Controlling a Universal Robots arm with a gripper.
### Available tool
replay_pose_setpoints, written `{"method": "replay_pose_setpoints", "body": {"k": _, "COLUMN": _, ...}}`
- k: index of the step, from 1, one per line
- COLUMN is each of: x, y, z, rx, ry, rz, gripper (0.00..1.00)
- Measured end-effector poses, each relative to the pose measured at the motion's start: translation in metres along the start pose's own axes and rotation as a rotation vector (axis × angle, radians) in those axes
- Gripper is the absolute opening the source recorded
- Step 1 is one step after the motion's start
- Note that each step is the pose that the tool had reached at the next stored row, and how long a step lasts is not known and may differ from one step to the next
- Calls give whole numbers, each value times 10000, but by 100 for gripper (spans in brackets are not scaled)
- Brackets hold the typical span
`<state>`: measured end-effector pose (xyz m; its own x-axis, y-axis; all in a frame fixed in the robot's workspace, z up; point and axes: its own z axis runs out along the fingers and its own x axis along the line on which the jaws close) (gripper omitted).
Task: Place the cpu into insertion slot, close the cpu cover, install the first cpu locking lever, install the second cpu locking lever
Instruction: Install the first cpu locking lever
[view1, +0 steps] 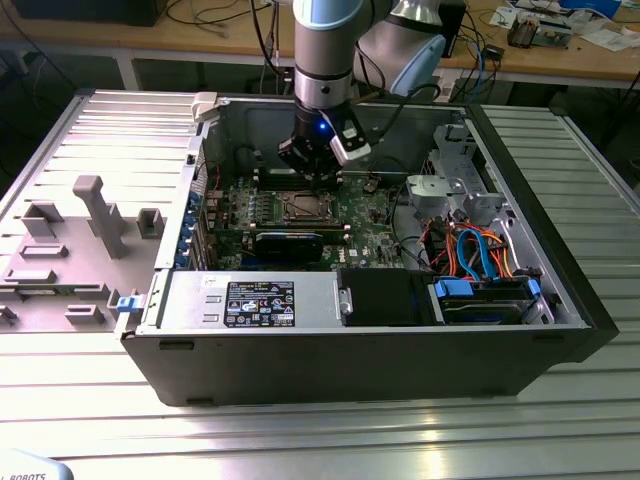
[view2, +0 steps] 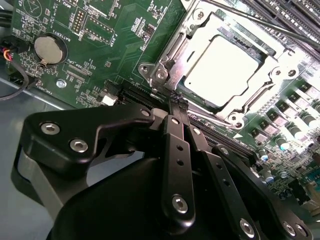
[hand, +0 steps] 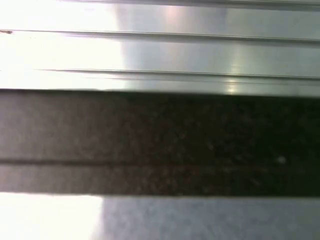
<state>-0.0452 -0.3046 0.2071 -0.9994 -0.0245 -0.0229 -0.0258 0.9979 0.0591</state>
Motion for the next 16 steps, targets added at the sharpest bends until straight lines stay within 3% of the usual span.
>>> {"method": "replay_pose_setpoints", "body": {"k": 5, "x": -9, "y": 0, "z": 9, "rx": 21, "ry": 0, "rz": 2, "gripper": 11}}
{"method": "replay_pose_setpoints", "body": {"k": 10, "x": -11, "y": -2, "z": 23, "rx": 107, "ry": 4, "rz": -2, "gripper": 11}}
{"method": "replay_pose_setpoints", "body": {"k": 16, "x": -14, "y": -2, "z": 29, "rx": 140, "ry": 7, "rz": 1, "gripper": 11}}
